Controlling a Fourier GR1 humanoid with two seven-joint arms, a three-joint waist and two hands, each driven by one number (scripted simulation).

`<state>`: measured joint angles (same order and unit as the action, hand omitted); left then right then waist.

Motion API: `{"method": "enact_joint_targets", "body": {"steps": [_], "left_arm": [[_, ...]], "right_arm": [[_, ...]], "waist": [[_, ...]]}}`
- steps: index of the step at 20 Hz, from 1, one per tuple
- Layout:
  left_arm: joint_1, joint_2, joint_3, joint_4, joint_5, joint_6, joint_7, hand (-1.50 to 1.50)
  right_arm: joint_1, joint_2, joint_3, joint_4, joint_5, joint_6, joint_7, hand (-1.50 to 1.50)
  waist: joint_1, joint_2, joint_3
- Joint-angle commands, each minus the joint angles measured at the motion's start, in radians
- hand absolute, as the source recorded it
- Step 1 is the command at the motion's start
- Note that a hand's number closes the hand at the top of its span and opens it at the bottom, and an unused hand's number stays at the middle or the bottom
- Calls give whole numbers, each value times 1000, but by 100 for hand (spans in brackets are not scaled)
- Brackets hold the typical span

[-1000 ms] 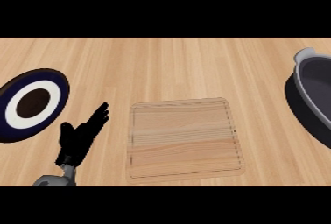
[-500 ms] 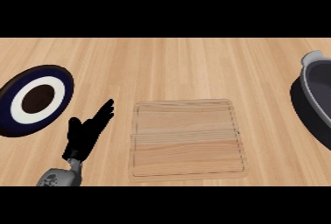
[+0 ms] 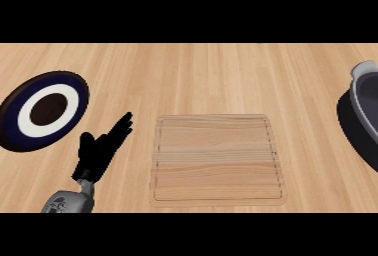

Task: Pick the sweet potato from the cutting board and place it in the pot

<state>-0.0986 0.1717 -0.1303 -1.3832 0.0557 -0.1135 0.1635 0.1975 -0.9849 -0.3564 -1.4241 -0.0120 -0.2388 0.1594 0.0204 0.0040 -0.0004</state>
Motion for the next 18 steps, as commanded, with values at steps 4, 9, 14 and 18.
{"method": "enact_joint_targets", "body": {"steps": [4,9,14,18], "left_arm": [[-7,-10,0,24,-21,-7,-33,0],[-58,-1,19,58,-7,-22,-2,0],[-61,-14,15,55,1,-35,-10,0],[-38,-20,0,32,-20,-16,2,0]], "right_arm": [[-329,-38,216,206,165,66,134,150],[-352,-123,324,333,345,130,166,150],[-528,16,447,499,413,227,262,150],[-606,77,444,585,355,389,426,150]], "waist": [[20,4,1],[30,12,1],[42,12,2],[35,7,1]]}}
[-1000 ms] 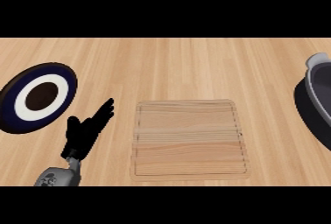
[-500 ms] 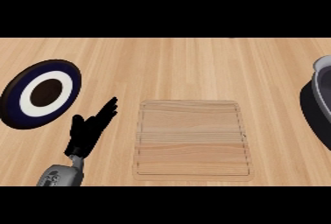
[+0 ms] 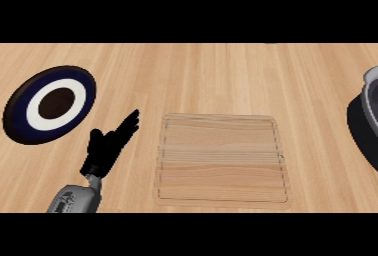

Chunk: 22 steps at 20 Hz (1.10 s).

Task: Pick the sweet potato from the cutting board and place it in the pot

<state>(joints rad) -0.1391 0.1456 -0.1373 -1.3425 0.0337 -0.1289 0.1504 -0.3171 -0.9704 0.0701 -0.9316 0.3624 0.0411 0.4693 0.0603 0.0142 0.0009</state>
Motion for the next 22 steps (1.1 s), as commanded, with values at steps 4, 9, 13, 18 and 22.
{"method": "enact_joint_targets", "body": {"steps": [4,9,13,18,22], "left_arm": [[-6,-5,24,56,-16,10,-49,0],[60,21,22,-32,4,-9,-14,0],[31,16,42,13,5,0,-33,0],[43,25,41,-26,21,-18,5,0],[21,32,69,13,14,-8,-28,0]], "right_arm": [[-244,125,48,281,52,166,54,-150],[-267,191,-101,259,-26,-126,-128,-150],[-329,231,-240,241,-115,-305,-212,-150],[-329,202,-398,258,-195,-468,-299,-150],[-286,173,-497,243,-251,-538,-374,-150]], "waist": [[-26,-4,0],[-30,-9,3],[-40,-6,3],[-49,-10,2],[-64,-12,0]]}}
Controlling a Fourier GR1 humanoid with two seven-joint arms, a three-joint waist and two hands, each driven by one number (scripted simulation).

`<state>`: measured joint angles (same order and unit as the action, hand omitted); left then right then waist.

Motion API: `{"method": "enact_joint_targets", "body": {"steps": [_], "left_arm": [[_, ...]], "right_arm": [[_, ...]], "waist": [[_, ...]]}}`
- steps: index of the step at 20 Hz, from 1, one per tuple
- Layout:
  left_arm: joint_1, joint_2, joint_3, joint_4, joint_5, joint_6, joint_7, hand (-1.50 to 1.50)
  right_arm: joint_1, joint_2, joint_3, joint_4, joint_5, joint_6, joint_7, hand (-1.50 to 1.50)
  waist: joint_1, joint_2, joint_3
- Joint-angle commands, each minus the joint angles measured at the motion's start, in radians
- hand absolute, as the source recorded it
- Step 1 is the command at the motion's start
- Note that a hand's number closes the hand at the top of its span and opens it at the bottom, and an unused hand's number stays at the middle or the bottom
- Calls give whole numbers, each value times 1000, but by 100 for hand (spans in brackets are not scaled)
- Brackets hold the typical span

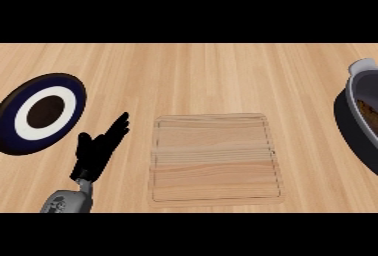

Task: Pick the sweet potato from the cutting board and place it in the pot

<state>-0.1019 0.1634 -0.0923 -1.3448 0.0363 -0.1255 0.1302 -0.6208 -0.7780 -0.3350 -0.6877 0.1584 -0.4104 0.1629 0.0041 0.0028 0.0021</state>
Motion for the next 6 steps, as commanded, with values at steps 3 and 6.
{"method": "enact_joint_targets", "body": {"steps": [3,6], "left_arm": [[27,-12,1,28,-21,17,-28,0],[49,-12,1,-49,-6,17,25,0]], "right_arm": [[126,-51,-189,-55,-150,-8,-149,-150],[203,-53,-274,-91,-227,27,-230,-150]], "waist": [[-21,-5,-2],[-15,-7,-1]]}}
